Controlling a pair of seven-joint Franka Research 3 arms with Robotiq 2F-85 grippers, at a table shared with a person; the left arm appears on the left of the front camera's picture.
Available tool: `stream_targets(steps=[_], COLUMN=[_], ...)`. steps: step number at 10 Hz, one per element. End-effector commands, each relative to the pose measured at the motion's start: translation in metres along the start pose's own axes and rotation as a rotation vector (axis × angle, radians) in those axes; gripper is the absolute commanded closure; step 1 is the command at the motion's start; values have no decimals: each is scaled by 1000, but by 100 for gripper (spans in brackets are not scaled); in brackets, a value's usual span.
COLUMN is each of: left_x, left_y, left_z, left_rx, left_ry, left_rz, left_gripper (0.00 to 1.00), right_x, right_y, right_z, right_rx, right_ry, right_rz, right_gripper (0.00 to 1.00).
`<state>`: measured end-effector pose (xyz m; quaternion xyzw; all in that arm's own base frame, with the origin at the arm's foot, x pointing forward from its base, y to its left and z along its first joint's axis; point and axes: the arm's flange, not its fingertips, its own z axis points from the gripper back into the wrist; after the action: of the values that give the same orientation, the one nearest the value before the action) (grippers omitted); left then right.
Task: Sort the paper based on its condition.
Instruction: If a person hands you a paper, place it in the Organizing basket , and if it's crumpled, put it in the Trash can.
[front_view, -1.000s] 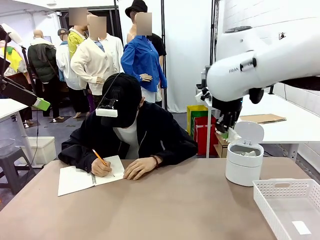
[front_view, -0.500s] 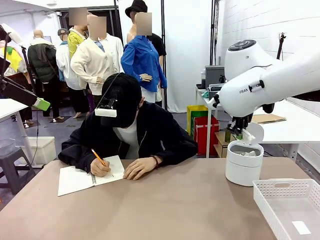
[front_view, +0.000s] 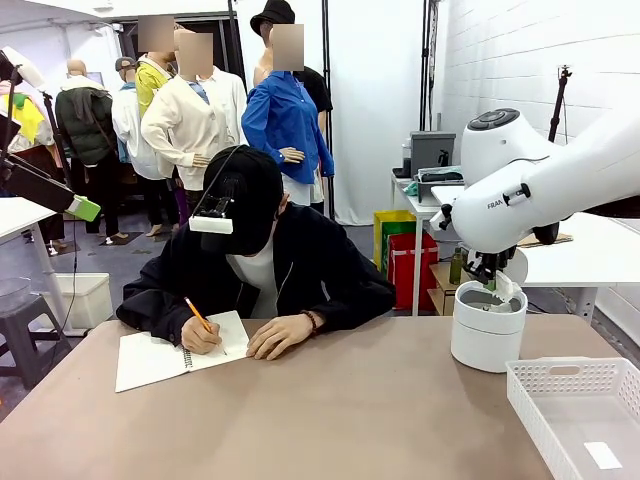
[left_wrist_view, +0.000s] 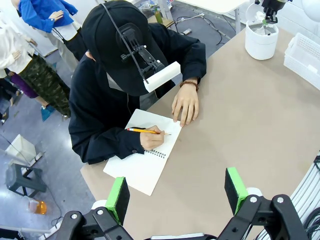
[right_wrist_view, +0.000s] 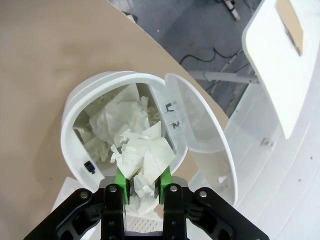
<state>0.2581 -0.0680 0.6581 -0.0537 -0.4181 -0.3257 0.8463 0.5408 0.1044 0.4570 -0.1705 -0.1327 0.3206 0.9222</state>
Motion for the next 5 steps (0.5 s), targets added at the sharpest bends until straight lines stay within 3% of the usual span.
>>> stream_targets(steps=[1, 3, 5], left_x=[0, 0, 0], left_y=[1, 1, 1], left_z=[0, 0, 0], left_rx=[2, 2, 2], left_ry=[0, 0, 0], left_rz=[2, 2, 2], left_gripper=[0, 0, 0], right_x=[3, 0, 1], right_y=[0, -1, 0], right_z=[-7, -2, -1], right_rx=[-54, -9, 13], right_ry=[-9, -1, -4], right_rz=[-23, -6, -6], right_gripper=[72, 72, 34])
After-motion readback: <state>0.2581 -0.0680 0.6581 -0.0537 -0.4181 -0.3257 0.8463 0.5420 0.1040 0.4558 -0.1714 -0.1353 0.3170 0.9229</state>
